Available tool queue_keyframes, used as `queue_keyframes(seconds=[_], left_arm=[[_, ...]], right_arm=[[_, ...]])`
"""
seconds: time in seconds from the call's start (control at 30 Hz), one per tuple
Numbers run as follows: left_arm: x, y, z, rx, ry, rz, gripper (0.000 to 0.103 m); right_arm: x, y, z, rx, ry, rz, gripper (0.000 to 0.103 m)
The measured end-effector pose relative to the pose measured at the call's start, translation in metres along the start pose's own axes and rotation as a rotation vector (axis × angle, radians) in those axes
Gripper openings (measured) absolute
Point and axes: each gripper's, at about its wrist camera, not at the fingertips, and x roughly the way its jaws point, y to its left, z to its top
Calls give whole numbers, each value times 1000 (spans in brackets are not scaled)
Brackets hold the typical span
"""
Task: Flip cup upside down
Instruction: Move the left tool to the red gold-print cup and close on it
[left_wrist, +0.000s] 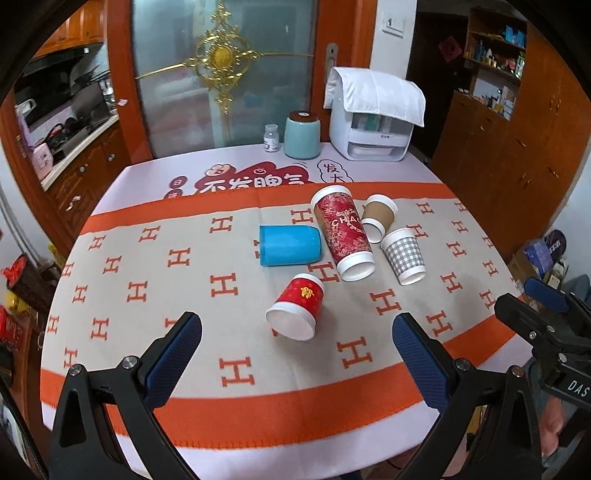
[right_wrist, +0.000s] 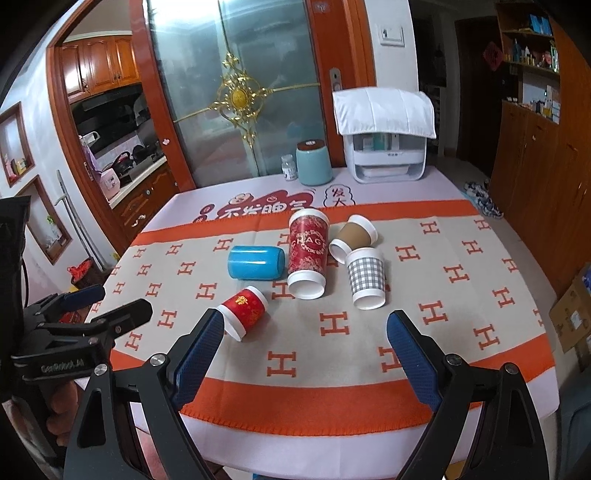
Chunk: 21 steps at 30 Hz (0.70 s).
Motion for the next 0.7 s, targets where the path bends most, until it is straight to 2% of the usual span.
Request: queue_keyframes(seconds=[0.2, 0.4, 0.53, 0.7], left_arm=[[53, 7, 26, 57, 122, -98, 102], [113, 1, 41, 111, 250, -120, 102], [151, -4, 43, 146, 344, -140, 102], [187, -7, 41, 170, 432, -154, 93]], right_arm=[[55, -20, 11, 70, 115, 45, 91], [123, -43, 13, 165, 234, 75, 91], [160, -52, 14, 197, 275, 68, 91], [198, -55, 9, 226, 330, 81, 91]])
